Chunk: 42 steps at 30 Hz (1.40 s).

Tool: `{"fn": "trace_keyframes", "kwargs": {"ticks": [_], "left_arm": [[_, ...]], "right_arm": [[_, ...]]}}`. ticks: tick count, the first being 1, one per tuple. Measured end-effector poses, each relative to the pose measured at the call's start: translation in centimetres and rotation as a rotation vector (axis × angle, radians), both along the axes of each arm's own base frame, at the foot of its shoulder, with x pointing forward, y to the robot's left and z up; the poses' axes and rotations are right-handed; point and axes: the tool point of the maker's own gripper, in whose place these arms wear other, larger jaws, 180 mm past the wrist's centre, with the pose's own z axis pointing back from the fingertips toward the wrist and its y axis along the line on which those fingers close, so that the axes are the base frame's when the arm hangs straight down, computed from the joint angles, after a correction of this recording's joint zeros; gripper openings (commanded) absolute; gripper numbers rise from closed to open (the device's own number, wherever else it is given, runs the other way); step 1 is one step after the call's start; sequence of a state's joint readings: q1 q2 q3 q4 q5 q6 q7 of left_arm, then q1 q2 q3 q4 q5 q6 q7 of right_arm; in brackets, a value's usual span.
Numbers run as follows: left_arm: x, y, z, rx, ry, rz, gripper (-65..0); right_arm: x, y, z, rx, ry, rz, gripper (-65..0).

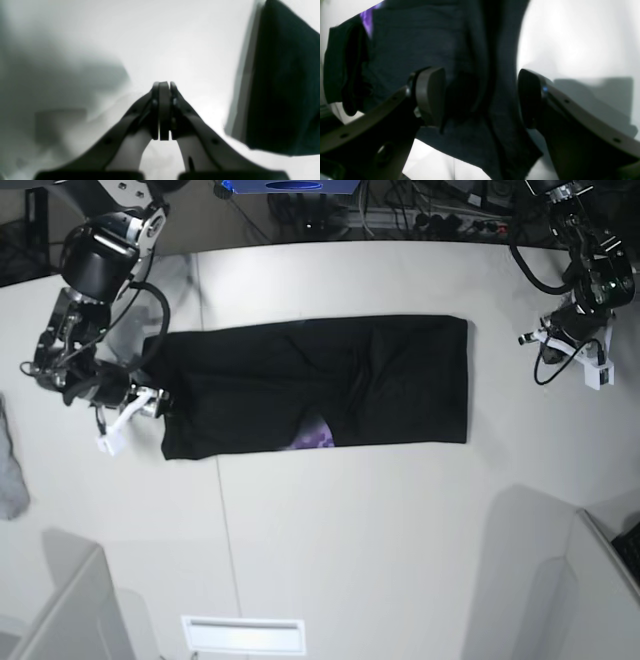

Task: Fold the T-shirt properly
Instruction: 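Grasp the strip's ends again with both grippers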

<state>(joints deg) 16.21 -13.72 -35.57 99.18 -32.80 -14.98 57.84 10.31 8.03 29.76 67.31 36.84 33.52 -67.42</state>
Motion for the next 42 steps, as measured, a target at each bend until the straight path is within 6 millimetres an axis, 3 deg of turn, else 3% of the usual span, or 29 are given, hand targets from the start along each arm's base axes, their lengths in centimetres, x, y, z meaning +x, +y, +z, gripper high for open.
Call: {"fn": "trace_keyframes", "kwargs": {"ticks": [4,9,12,15,16,23,29,34,40,42], "left_arm": [[-0.2,-1.4,-2.2,0.024,0.064,-0.062,-65.0],[0.7,-2.6,-3.3,0.021,0.046,-0.101,-65.0],[1.4,-4.7,-4.5,-0.015,0.048,-0.145,-65.0],[2.6,-6.1,-4.8,-0.031,0.036,-0.182,-65.0],[2.9,-6.4,-4.8,-0.038,0.033,-0.189,-65.0],[4.7,-10.2,-4.8,-0.046,0.027,-0.316,-65.0],[5.4,-11.5,-4.7,-0.034,0.038,-0.378,-65.0],[5.8,-11.8,-4.5,-0.037,0.036,-0.383,-65.0],[6.4,-14.9,-4.5,-0.042,0.037,-0.478,-65.0],[6.5,-15.0,-4.5,-0.042,0.038,-0.483,-65.0]], "right_arm": [[-0.1,2.2,-0.2,0.008,-0.003,0.064,-23.3],[0.0,2.4,-0.3,0.036,-0.043,0.027,-26.6],[-0.5,2.2,-0.7,0.016,-0.027,0.035,-41.4],[-1.0,2.2,-1.2,0.009,-0.003,0.045,-62.0],[-1.0,2.2,-1.3,0.01,-0.002,0.042,-65.0],[-0.6,1.5,-0.8,-0.028,0.01,-0.028,-65.0],[0.6,-0.3,2.9,-0.159,-0.075,-0.046,-65.0],[1.4,2.5,4.8,-0.179,-0.128,0.015,-65.0],[1.3,4.8,6.8,-0.209,-0.18,0.052,-65.0],[1.3,6.1,7.3,-0.2,-0.195,0.079,-65.0]]}}
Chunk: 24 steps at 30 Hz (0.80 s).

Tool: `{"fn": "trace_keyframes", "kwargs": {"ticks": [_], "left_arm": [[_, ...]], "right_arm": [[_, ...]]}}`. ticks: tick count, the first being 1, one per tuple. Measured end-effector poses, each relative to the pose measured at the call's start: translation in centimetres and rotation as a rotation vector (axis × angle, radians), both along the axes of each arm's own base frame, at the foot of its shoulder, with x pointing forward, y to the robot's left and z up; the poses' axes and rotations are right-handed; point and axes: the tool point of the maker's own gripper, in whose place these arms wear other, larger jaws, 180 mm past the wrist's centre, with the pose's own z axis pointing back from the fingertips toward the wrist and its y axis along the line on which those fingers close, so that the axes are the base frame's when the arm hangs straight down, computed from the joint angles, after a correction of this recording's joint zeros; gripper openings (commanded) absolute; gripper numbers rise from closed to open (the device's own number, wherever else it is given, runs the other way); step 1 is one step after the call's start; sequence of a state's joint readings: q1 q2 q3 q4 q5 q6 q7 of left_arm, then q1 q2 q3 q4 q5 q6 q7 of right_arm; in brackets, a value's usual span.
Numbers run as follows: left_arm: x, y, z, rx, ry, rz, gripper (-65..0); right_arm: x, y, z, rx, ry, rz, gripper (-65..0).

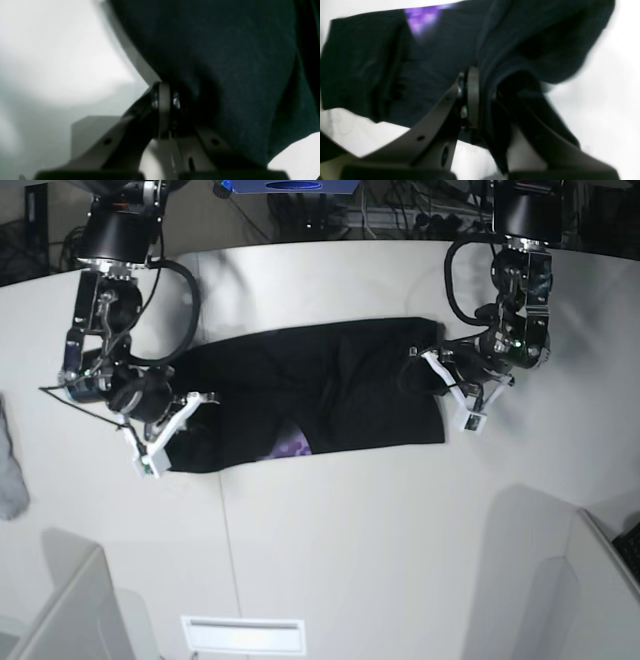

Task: Fold the T-shirt properly
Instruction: 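Grasp the strip's ends again with both grippers, then lift the strip end with the right gripper and fold it toward the left gripper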

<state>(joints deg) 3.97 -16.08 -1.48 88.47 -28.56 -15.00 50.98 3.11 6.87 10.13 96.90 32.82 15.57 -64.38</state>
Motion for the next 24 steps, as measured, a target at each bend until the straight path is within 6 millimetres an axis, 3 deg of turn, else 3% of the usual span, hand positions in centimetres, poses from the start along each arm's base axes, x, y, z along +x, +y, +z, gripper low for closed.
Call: {"fn": "trace_keyframes", "kwargs": {"ticks": [11,24], "left_arm": [[0.1,0.3,0.1,0.006,-0.002,0.002,-65.0],[-0.2,1.4,0.0,0.028,0.003,0.008,-65.0]], "right_arm": [[-1.2,6.2,2.1,0.071,-0.047,0.081,-65.0],[-2.7,12.3,2.4,0.146,-0.053,0.196,-65.0]]}}
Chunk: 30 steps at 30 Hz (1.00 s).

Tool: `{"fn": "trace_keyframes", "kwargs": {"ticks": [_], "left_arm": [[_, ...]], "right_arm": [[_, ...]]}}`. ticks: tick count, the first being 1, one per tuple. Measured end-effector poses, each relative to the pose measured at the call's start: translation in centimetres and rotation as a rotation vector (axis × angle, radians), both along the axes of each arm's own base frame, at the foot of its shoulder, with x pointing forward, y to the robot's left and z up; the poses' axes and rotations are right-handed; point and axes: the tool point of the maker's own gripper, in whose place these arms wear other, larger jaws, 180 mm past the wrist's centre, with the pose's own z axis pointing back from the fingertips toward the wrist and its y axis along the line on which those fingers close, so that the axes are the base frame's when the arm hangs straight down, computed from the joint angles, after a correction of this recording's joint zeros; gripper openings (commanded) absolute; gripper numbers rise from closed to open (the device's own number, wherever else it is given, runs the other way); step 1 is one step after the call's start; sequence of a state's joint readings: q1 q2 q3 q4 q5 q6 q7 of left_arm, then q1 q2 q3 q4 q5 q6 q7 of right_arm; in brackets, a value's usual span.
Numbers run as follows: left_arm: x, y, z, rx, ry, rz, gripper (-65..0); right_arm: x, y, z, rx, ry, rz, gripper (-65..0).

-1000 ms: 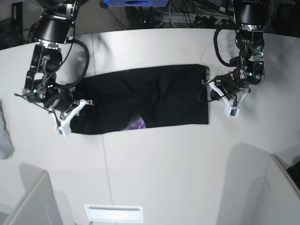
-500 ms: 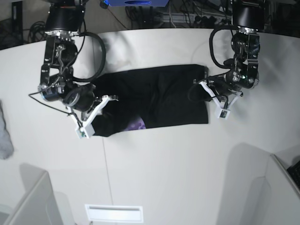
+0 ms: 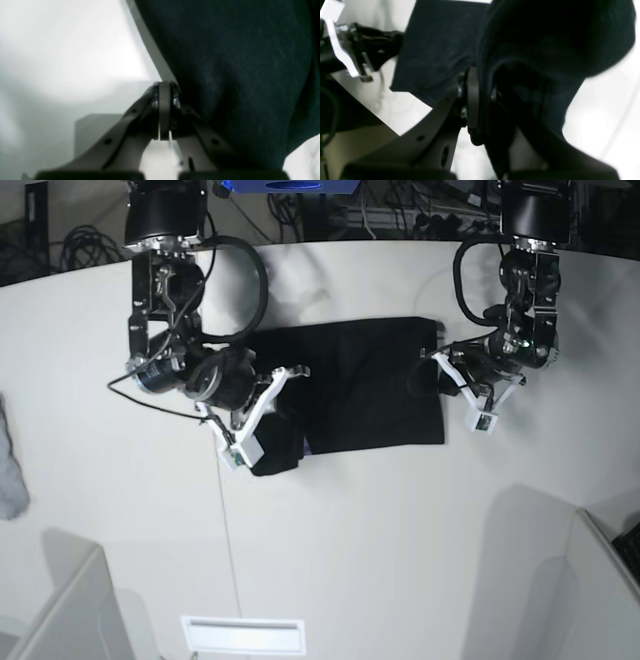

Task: Fold the T-shirt properly
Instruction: 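Lift the strip end with the right gripper and fold it toward the left gripper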

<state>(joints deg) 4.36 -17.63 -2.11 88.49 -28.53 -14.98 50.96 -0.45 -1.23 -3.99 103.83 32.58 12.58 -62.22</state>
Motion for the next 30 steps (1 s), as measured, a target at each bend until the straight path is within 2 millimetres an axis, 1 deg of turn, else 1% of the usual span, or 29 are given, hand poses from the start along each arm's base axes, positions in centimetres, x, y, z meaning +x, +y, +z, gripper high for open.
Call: {"fn": "trace_keyframes", "kwargs": {"ticks": [6,9,17,23,25,30], "left_arm": [[-0.1,0.5,0.0,0.018,0.002,-0.011,-65.0],[-0.3,0.5,-0.1,0.017,0.006,-0.012,-65.0],[-0.5,0.5,-0.2,0.015,0.002,-0.009,-65.0],[-0.6,0.5,-0.2,0.014,0.003,-0.009,-65.0],[-0.6,0.5,-0.2,0.014,0.002,-0.009,-65.0],[-0.6,0.5,-0.2,0.014,0.003,-0.009,-65.0]], "right_arm": [[-0.5,1.9,0.8,0.022,-0.019,0.035,-65.0],[-0.7,2.8,1.0,0.042,-0.003,0.028,-65.0],[-1.6,6.0,1.8,0.084,-0.004,0.088,-65.0],[-2.4,7.7,2.1,0.102,-0.007,0.13,-65.0],[-2.1,8.5,2.5,0.132,-0.018,0.108,-65.0],[-2.1,10.3,1.6,0.153,0.014,0.07,-65.0]]}}
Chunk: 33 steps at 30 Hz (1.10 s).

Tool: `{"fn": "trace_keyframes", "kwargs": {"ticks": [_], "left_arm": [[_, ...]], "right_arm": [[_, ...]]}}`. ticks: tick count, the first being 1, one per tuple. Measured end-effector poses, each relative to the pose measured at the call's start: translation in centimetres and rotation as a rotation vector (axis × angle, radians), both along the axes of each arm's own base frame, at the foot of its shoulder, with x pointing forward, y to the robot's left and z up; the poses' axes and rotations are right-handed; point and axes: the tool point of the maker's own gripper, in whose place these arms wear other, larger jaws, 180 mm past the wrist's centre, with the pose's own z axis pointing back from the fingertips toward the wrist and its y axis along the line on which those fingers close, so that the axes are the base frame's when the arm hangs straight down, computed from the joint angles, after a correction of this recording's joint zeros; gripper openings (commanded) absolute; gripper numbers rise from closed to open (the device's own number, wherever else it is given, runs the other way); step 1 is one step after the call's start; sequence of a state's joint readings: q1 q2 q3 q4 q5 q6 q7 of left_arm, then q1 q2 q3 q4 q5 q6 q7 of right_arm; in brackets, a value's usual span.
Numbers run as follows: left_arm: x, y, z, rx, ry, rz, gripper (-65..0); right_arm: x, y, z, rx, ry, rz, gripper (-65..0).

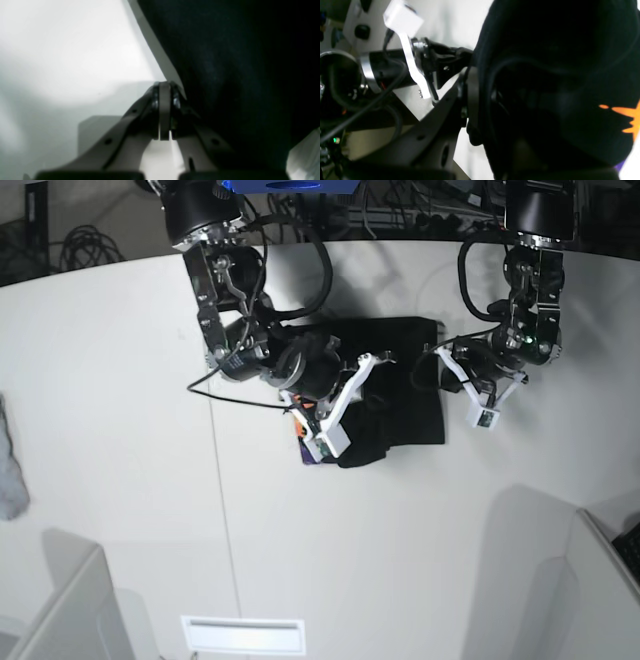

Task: Fold the T-shirt properly
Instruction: 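Lift the strip end with the right gripper and fold it toward the left gripper, then press the folded end flat with the right gripper and release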

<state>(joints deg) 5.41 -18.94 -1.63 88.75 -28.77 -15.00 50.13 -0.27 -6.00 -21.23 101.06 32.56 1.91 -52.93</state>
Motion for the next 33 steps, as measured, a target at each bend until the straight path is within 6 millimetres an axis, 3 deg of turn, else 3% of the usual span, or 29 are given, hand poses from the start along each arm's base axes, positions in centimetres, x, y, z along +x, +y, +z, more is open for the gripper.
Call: {"fn": "trace_keyframes", "kwargs": {"ticks": [6,14,17,19,25,29,33], "left_arm": [[-0.4,0.2,-0.2,-0.008,0.001,0.012,-65.0],[-1.7,1.0,0.0,0.014,0.012,-0.002,-65.0],[-2.6,1.1,0.1,0.024,0.018,-0.01,-65.0],[-3.3,2.1,0.3,0.033,0.03,0.016,-65.0],[-4.8,7.4,1.1,0.091,0.025,0.153,-65.0],[-6.2,8.4,1.3,0.088,0.02,0.11,-65.0],[-7.2,10.9,1.6,0.131,0.025,0.155,-65.0]], "right_arm": [[0.5,0.4,-0.8,-0.006,0.011,-0.011,-65.0],[0.6,1.7,0.1,0.013,-0.026,0.014,-65.0],[0.0,2.0,-1.7,-0.004,0.022,0.026,-65.0],[-0.3,1.8,-3.0,-0.023,0.054,0.022,-65.0],[0.4,1.7,-3.7,-0.02,0.051,-0.003,-65.0],[0.7,1.7,-3.6,-0.02,0.043,-0.004,-65.0],[1.1,1.7,-3.2,-0.02,0.031,-0.003,-65.0]]}}
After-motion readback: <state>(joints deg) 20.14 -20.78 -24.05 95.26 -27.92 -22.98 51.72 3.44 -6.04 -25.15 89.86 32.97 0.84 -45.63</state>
